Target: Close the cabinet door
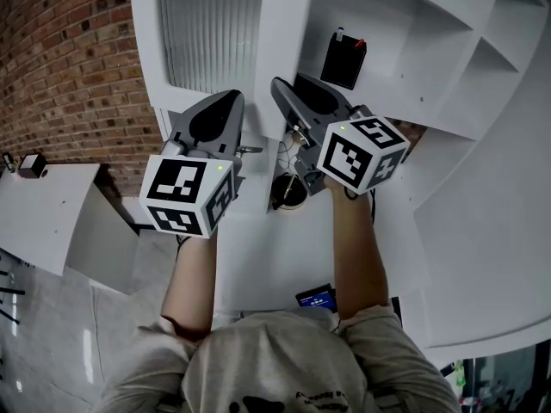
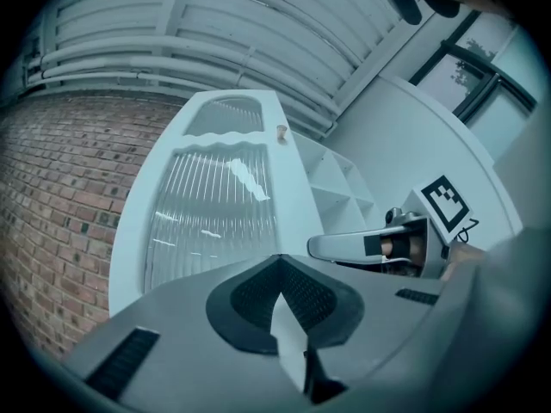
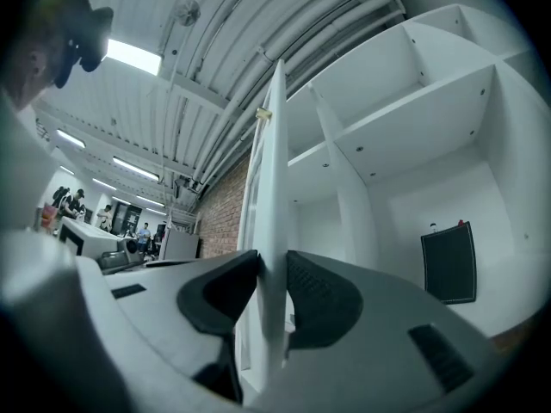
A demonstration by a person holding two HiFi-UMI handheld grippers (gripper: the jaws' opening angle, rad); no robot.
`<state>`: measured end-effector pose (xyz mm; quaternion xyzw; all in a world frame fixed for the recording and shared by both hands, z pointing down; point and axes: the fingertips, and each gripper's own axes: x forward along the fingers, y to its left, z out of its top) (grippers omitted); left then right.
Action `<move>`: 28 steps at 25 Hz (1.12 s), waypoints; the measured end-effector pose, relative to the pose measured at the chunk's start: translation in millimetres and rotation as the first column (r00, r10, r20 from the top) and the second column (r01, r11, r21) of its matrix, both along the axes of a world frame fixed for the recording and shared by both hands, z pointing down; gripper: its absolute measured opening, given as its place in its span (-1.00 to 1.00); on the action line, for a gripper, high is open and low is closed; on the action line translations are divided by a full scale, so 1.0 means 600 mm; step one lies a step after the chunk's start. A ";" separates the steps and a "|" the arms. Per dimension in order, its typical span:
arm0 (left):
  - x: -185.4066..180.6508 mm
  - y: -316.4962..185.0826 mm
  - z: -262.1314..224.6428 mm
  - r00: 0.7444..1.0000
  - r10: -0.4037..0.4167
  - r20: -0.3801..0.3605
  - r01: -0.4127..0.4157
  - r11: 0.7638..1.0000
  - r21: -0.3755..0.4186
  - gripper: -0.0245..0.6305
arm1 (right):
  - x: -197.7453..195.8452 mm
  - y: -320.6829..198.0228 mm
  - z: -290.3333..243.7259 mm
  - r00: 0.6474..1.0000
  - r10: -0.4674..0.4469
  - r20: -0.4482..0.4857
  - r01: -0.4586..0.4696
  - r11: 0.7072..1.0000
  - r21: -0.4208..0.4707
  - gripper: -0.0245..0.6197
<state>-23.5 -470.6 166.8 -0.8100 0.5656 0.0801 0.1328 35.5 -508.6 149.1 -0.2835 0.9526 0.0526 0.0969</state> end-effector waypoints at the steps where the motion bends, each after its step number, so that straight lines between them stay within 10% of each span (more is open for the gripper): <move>1: 0.003 -0.003 0.000 1.000 -0.008 -0.004 0.008 1.000 0.002 -0.90 | 0.001 -0.004 0.000 1.000 -0.010 -0.003 0.010 1.000 0.002 -0.57; 28: 0.024 -0.071 0.004 0.999 -0.031 0.025 0.031 0.999 -0.021 -0.90 | 0.004 -0.101 0.007 0.993 -0.118 -0.006 0.118 0.992 -0.044 -0.54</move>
